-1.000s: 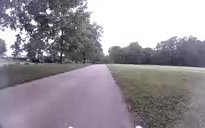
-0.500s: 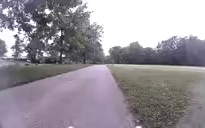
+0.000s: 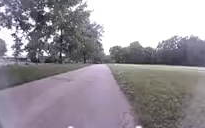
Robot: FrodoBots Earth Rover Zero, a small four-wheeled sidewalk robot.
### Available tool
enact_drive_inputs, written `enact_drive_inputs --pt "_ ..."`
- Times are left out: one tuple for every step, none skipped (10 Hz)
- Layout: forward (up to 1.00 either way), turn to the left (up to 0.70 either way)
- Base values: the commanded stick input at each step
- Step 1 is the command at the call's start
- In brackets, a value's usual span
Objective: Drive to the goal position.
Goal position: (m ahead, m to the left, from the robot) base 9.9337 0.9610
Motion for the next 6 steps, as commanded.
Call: enact_drive_inputs --pt "0.7 -0.01" --pt "0.7 0.0" --pt "0.7 0.0" --pt "0.7 0.0" --pt "0.7 0.0" --pt "0.7 0.0"
